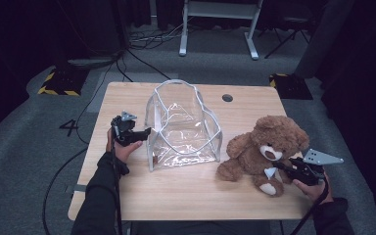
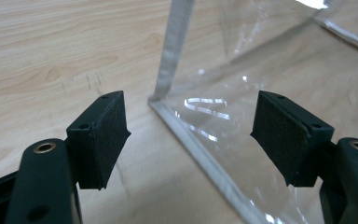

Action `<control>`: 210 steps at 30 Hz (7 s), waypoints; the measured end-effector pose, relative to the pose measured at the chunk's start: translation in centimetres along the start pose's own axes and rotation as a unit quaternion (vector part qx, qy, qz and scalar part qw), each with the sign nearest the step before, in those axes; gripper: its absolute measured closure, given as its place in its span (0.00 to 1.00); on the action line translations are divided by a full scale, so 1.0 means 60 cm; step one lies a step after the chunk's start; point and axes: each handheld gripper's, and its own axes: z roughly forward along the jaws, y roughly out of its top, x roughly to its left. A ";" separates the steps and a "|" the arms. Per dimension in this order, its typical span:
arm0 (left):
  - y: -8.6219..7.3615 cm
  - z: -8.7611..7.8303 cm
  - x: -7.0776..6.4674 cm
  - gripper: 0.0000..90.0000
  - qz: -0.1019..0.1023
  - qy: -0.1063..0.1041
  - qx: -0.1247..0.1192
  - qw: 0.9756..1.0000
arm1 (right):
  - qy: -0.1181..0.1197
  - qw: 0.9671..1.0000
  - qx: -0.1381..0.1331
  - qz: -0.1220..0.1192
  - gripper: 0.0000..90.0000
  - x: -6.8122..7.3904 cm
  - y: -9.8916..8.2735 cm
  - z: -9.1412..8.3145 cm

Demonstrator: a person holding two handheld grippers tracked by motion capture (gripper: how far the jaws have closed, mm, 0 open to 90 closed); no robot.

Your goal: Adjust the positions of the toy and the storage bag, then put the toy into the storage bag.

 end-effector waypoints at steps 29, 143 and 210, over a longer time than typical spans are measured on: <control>0.039 0.087 -0.060 0.35 0.050 -0.038 0.034 0.997 | 0.048 0.998 0.026 -0.011 0.23 -0.016 0.049 0.017; -0.159 -0.075 -0.071 0.15 0.137 -0.059 0.075 0.986 | -0.107 0.984 -0.132 -0.058 0.77 -0.007 0.310 -0.059; -0.160 -0.075 -0.072 0.15 0.138 -0.057 0.074 0.986 | -0.032 0.978 -0.171 -0.118 0.78 0.138 0.522 0.054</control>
